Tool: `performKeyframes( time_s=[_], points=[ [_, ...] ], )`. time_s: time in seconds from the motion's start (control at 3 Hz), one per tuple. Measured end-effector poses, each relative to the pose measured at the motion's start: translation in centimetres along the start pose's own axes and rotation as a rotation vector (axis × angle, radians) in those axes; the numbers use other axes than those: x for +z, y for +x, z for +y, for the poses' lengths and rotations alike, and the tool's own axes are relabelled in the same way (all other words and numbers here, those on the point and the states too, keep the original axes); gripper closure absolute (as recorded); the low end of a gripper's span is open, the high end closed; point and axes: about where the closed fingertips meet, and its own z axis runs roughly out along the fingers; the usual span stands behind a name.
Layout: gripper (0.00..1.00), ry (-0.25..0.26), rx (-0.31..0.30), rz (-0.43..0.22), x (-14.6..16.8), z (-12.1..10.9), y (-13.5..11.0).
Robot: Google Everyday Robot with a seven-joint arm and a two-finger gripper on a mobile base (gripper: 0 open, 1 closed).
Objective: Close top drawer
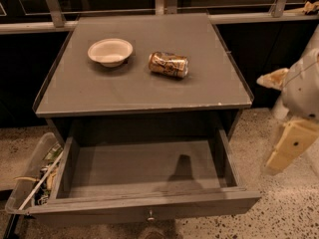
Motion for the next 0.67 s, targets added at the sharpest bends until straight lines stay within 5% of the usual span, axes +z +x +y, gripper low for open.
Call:
performKeyframes(
  time_s=[0.67],
  points=[
    [0.41, -0.085, 0.070, -0.084, 6.4, 6.6, 3.8]
  ],
)
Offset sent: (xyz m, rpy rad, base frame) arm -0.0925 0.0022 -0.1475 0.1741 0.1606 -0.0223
